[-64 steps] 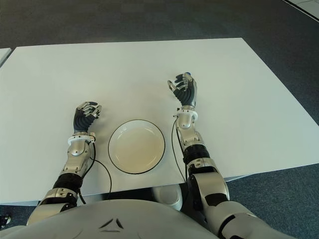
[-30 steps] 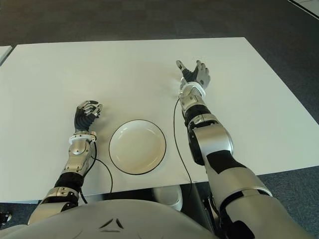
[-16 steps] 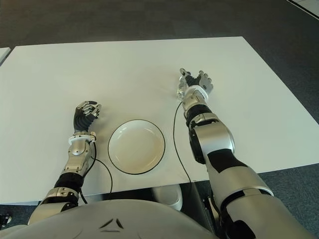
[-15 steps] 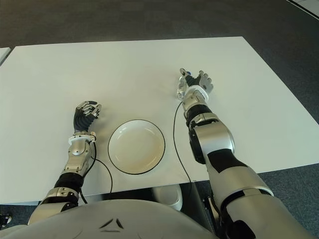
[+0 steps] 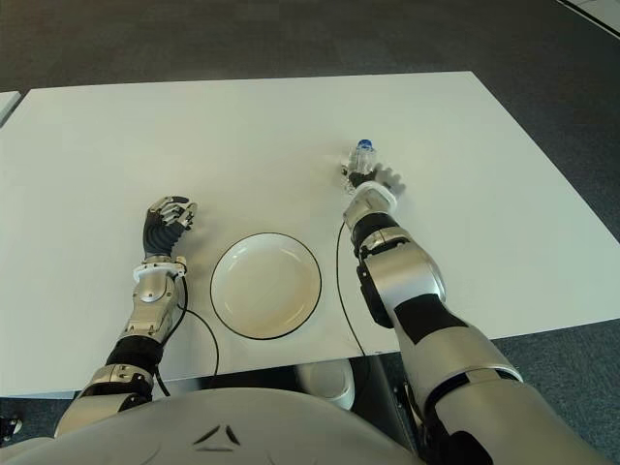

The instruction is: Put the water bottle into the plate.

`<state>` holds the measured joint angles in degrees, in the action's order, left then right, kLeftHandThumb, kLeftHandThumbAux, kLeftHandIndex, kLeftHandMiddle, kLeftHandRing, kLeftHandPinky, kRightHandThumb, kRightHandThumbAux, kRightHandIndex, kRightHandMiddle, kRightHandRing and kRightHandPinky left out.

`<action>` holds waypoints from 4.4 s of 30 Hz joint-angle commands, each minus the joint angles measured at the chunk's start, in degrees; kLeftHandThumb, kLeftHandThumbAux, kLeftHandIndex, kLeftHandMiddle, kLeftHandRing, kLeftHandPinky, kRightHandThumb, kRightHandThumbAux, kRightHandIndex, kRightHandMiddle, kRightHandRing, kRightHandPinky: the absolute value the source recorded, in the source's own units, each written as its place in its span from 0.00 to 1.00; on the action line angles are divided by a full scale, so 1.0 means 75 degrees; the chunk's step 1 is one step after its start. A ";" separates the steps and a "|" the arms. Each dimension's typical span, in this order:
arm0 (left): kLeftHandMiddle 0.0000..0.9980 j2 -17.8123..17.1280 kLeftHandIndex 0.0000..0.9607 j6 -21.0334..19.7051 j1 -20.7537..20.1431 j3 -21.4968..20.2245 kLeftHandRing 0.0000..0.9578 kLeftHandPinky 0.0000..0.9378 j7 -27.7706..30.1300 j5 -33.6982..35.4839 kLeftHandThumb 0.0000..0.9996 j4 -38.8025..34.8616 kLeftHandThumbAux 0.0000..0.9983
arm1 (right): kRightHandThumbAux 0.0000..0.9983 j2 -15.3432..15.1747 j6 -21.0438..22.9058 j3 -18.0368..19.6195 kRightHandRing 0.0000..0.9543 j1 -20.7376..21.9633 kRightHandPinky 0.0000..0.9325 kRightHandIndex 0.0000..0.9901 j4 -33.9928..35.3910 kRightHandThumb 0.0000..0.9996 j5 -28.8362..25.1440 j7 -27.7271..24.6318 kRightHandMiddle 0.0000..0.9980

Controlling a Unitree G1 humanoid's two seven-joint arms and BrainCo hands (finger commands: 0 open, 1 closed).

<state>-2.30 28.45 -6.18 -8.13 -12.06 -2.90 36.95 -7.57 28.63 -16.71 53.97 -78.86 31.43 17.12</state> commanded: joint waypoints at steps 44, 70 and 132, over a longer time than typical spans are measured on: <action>0.69 0.0072 0.45 0.0094 0.0626 -0.0113 0.69 0.67 -0.0304 0.0007 0.71 -0.0382 0.71 | 0.46 -0.0131 0.0428 -0.3264 0.00 -0.0211 0.00 0.00 -0.0294 0.34 0.2439 -0.3038 0.00; 0.68 -0.0014 0.45 0.0069 0.0734 -0.0152 0.69 0.68 -0.0089 0.0221 0.71 -0.0407 0.71 | 0.48 -0.0696 0.0305 -0.3340 0.00 0.0417 0.00 0.00 -0.0278 0.32 0.2489 -0.3280 0.00; 0.69 -0.0057 0.45 -0.0341 0.0799 -0.0110 0.70 0.68 -0.0164 0.0049 0.71 -0.0778 0.71 | 0.39 -0.0865 0.0253 -0.0235 0.00 0.2052 0.05 0.00 -0.0045 0.43 0.0171 -0.1508 0.00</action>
<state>-3.07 27.31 -1.12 -8.77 -13.04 -2.65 31.26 -14.37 30.08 -18.85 69.32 -79.03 33.37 5.54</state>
